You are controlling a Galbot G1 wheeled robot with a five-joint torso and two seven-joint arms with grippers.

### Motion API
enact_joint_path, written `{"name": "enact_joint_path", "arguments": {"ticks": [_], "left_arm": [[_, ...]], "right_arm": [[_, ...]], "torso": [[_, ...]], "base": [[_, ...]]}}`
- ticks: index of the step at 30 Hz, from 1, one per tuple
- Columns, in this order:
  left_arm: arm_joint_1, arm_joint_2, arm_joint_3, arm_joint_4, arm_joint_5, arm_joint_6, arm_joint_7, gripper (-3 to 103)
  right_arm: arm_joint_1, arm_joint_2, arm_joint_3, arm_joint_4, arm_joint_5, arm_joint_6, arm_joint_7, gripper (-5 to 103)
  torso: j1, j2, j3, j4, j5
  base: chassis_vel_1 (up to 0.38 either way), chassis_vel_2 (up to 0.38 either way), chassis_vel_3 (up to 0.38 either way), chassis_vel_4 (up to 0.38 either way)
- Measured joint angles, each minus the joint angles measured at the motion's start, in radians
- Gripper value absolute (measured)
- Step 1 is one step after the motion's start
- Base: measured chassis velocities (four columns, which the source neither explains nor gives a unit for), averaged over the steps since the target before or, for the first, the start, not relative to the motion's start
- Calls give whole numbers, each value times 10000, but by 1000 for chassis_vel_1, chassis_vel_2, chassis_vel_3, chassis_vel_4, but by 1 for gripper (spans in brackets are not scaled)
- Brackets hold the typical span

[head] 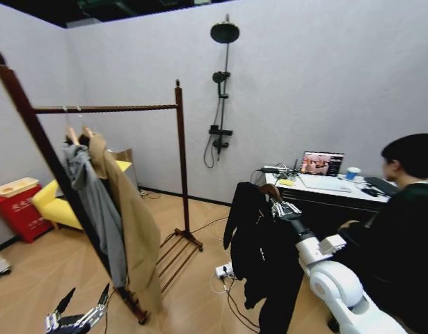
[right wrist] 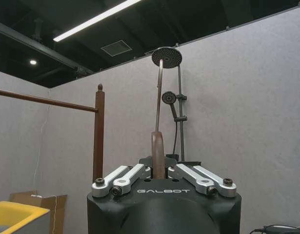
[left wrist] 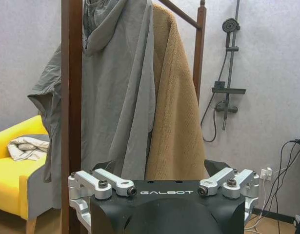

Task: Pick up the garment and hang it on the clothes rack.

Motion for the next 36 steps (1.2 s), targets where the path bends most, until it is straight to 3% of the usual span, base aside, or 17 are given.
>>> {"name": "enact_joint_path", "arguments": {"ticks": [4,9,25,30,36], "left_arm": [[0,-1,0,0,0,0,0,100],[0,0,0,0,0,0,0,100],[0,-1,0,0,0,0,0,100],[0,0,0,0,0,0,0,100],[0,0,0,0,0,0,0,100]], "right_arm": [[49,4,-53,-50,-35,0,-22,10],[88,17,-75,-94,-52,-8,-42,10],[197,-56,-8,-182,-196,-95,-49,10],[322,-150,-46,-177,-165,-148,-148,10],[394,-239,-94,-68,-103,-187,-236,10]], "torso": [[0,0,0,10,0],[0,0,0,2,-1],[0,2,0,12,0],[-1,2,0,-2,0],[-3,3,-1,4,-1]], "base": [[0,0,0,0],[0,0,0,0],[69,67,68,66],[6,16,18,8],[-55,65,71,-63]]}}
